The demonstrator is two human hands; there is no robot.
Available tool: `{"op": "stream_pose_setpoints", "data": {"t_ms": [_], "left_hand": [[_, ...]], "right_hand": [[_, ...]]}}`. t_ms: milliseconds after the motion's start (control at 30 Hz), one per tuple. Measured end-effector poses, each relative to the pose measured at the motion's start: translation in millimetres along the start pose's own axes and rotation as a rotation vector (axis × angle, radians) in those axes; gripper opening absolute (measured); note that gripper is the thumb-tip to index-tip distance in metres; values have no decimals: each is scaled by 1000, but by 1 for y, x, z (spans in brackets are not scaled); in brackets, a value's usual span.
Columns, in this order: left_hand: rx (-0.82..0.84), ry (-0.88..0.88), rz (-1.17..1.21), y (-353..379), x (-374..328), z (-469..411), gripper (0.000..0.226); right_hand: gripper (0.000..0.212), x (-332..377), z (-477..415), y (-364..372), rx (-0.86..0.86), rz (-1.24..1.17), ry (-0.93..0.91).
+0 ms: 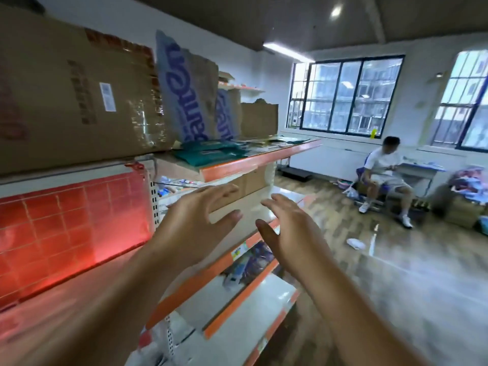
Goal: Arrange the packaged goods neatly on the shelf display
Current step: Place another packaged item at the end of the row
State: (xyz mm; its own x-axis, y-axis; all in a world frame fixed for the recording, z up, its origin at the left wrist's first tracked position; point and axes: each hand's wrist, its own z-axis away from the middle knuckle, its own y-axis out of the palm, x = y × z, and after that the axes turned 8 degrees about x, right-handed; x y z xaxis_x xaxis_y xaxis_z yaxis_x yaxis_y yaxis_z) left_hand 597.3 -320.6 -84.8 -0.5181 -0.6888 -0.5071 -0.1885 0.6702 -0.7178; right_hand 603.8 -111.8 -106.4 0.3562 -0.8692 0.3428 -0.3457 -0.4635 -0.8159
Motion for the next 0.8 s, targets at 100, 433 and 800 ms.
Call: {"op": "stream_pose_setpoints", "data": {"t_ms": [100, 433, 800], "left_hand": [[8, 38, -7, 29, -25, -32, 62], [8, 140, 48, 90, -40, -136, 51], [-74, 137, 110, 143, 19, -297, 47]], "right_hand": [[47, -43, -3, -28, -18, 8, 57], [45, -136, -42, -63, -89, 91, 164], [46, -203, -178, -60, -74, 187, 204]]}}
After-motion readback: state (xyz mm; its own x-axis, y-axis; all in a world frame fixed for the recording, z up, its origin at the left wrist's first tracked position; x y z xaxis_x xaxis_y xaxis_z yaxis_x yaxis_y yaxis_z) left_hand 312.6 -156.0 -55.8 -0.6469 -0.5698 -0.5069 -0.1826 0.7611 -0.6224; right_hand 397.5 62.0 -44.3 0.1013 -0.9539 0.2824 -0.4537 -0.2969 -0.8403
